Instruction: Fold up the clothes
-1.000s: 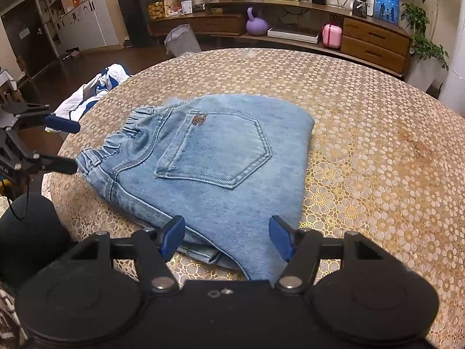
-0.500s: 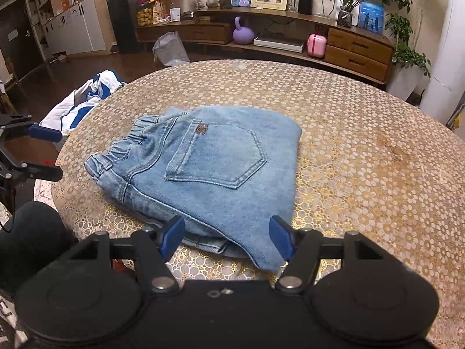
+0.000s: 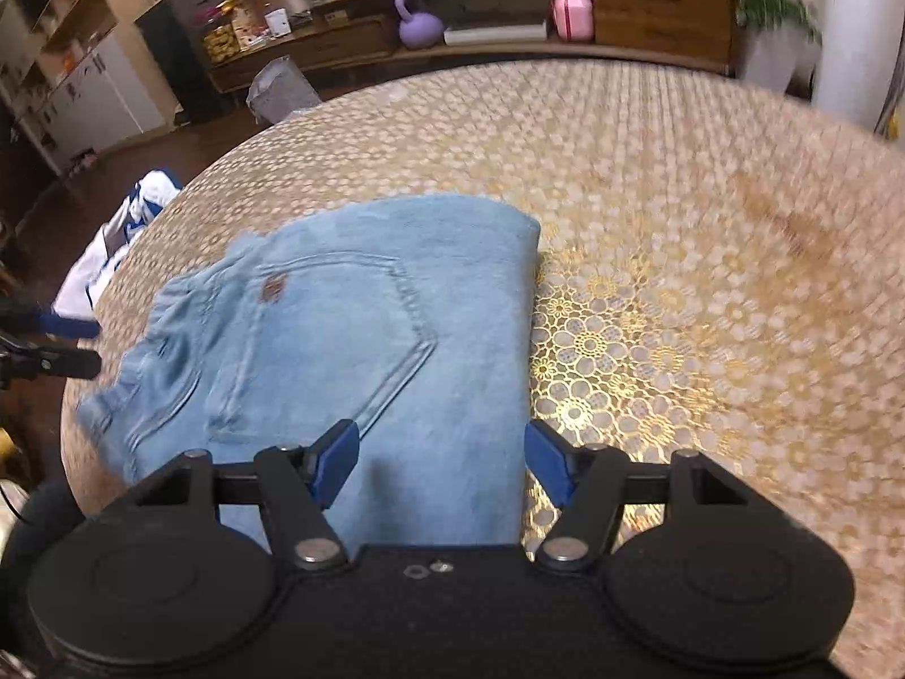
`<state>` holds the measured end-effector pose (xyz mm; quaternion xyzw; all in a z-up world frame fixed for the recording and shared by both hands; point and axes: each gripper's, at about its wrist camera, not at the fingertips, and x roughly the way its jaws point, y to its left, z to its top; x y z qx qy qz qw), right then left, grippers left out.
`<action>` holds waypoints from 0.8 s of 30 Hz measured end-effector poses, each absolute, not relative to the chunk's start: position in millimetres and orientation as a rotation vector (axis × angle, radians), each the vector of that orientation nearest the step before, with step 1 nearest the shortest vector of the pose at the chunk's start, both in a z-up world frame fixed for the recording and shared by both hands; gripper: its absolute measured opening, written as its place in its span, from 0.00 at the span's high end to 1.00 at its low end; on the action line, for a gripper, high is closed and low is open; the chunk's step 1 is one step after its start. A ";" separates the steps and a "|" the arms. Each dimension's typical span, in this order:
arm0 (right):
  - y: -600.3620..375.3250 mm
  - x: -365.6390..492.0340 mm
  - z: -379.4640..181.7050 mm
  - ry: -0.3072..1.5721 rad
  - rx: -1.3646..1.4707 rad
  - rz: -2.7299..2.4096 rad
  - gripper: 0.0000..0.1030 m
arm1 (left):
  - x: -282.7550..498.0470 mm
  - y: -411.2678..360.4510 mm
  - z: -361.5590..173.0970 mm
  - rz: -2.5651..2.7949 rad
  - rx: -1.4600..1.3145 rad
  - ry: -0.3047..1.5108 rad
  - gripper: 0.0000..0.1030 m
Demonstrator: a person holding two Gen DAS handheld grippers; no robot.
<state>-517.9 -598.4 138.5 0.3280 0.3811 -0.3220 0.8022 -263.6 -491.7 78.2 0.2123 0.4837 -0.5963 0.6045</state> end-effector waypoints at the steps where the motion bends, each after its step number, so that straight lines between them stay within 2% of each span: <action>1: -604.0 -517.9 132.1 0.813 0.728 -0.679 0.00 | -260.6 -498.5 69.8 -1.369 0.486 1.162 0.08; 8: -628.6 -523.4 103.1 0.767 0.873 -0.589 0.00 | -253.1 -513.5 29.0 -1.334 0.397 1.337 0.08; 13: -636.0 -526.1 97.2 0.723 0.956 -0.559 0.00 | -260.9 -510.8 28.9 -1.321 0.363 1.319 0.08; 17: -626.7 -524.2 103.0 0.734 0.885 -0.581 0.00 | -266.7 -508.8 29.4 -1.310 0.338 1.305 0.15; 24: -636.1 -541.5 103.0 0.732 0.950 -0.611 0.00 | -263.0 -507.7 32.9 -1.292 0.341 1.309 0.15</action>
